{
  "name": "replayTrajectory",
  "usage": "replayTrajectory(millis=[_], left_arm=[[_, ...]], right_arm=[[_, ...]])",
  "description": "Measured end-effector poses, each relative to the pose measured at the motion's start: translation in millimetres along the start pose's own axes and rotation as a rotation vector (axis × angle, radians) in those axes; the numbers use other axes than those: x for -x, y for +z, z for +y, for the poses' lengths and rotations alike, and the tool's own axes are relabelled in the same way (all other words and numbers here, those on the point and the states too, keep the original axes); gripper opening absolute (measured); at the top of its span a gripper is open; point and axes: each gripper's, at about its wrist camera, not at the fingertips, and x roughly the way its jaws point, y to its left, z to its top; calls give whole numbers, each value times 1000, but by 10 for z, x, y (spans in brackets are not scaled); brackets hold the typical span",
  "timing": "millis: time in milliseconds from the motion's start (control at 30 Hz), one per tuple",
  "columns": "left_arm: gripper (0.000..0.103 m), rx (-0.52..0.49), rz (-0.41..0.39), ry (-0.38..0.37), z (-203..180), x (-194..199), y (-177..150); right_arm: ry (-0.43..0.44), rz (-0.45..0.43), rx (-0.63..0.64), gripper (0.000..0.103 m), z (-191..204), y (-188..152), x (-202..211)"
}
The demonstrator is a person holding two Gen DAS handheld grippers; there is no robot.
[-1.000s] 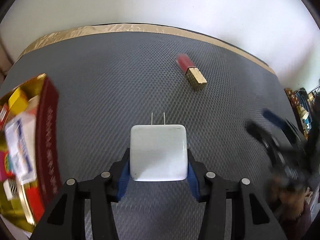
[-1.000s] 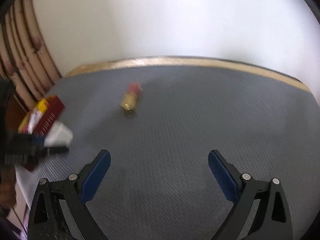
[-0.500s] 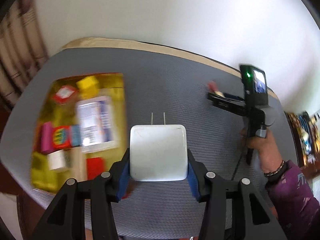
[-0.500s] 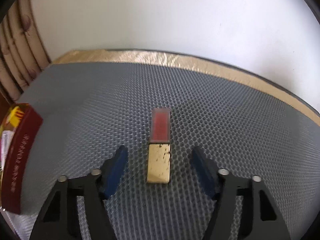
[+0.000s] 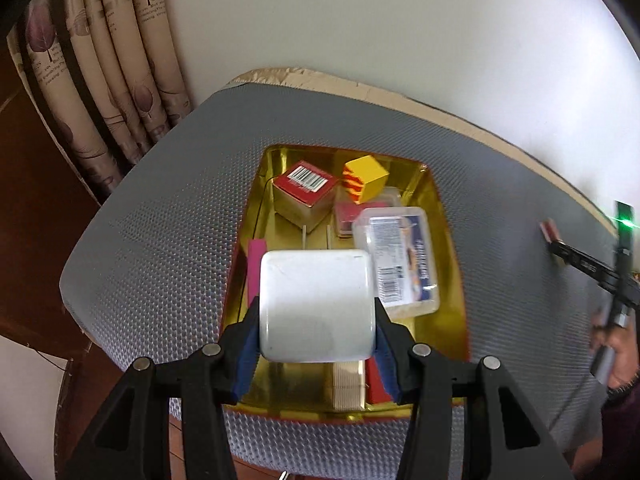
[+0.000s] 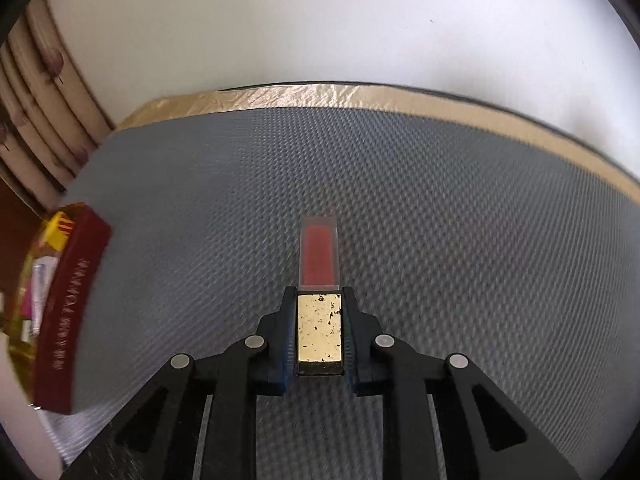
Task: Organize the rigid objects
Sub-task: 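Carry the white plug toward the tin with the left tool while the right tool grasps the lipstick, then drop the white plug into the tin with the left tool while the right tool lowers the lipstick in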
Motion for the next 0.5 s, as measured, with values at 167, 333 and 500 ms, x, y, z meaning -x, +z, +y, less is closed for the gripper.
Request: replayTrajectory(millis=[167, 333, 500], left_arm=[[50, -7, -3, -11, -12, -220, 68], [50, -30, 4, 4, -54, -490, 190], [50, -29, 18, 10, -38, -725, 308]], right_arm=[[68, 2, -43, 19, 145, -163, 131], [107, -31, -34, 19, 322, -218, 372], [179, -43, -13, 19, 656, -207, 512]])
